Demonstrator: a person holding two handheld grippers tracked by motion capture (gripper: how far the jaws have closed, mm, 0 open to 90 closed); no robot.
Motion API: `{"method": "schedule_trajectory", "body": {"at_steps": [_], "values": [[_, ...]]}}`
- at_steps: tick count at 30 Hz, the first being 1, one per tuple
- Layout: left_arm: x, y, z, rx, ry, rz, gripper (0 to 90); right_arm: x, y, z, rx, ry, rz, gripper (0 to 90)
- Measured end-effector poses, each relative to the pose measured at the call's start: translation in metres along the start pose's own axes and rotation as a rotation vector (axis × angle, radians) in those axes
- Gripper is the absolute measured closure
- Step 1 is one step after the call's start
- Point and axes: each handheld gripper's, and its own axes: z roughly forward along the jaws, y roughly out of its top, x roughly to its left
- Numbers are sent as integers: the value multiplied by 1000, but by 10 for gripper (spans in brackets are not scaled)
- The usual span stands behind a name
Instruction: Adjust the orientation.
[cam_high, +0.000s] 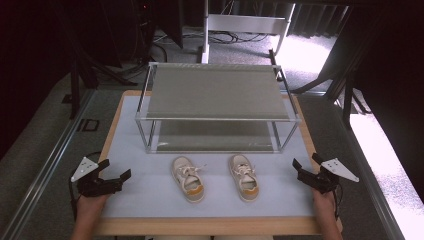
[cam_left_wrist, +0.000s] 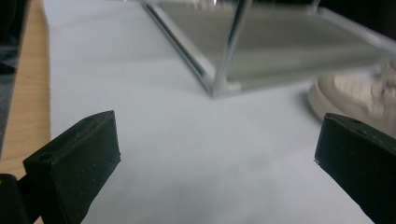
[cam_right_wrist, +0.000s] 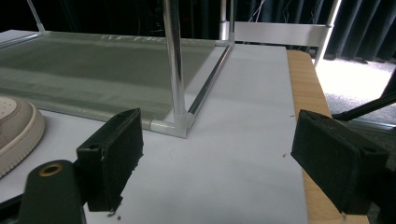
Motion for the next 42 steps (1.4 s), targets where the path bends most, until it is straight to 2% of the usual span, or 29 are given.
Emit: {"method": "schedule_trajectory", "body": {"at_steps": [1, 2, 4, 5, 9, 12, 14, 17, 21, 25, 28, 30, 38, 40, 42], "values": [[0, 2, -1, 37, 0, 24, 0, 0, 0, 0, 1, 0, -1, 162], [1, 5, -2, 71, -25, 39, 0, 0, 0, 0, 0, 1, -2, 162], [0, 11, -4, 135, -24, 85, 0, 0, 0, 0, -3, 4, 3, 162], [-1, 13, -6, 161, -39, 98, 0, -1, 0, 0, -5, 3, 9, 161], [-4, 24, -9, 265, -46, 166, 0, -1, 0, 0, 0, 2, 15, 161], [-8, 30, -9, 383, -63, 225, 0, 1, 0, 1, 4, -1, -11, 161], [-11, 32, -8, 445, -46, 282, 0, 3, 0, 1, 10, -3, -24, 161], [-15, 38, -8, 525, -59, 314, 18, 4, 0, 1, 10, 0, -35, 161], [-21, 45, -5, 646, -74, 354, 18, 2, 0, 0, 5, 2, -17, 161], [-29, 50, -1, 769, -72, 416, 18, 1, 0, 0, 2, 1, -15, 162], [-33, 54, 0, 830, -71, 441, 18, 2, 0, 1, 11, -2, -14, 162], [-34, 56, 1, 839, -75, 437, 18, 1, 0, 2, 14, -4, -11, 161], [-41, 55, 11, 1036, -59, 467, 18, 3, 0, 2, 15, -11, -31, 161], [-43, 55, 12, 1066, -61, 468, 18, 3, 0, 1, 12, -10, -23, 161], [-45, 56, 14, 1092, -59, 453, 18, 2, 0, 1, 12, -8, -17, 162]]}}
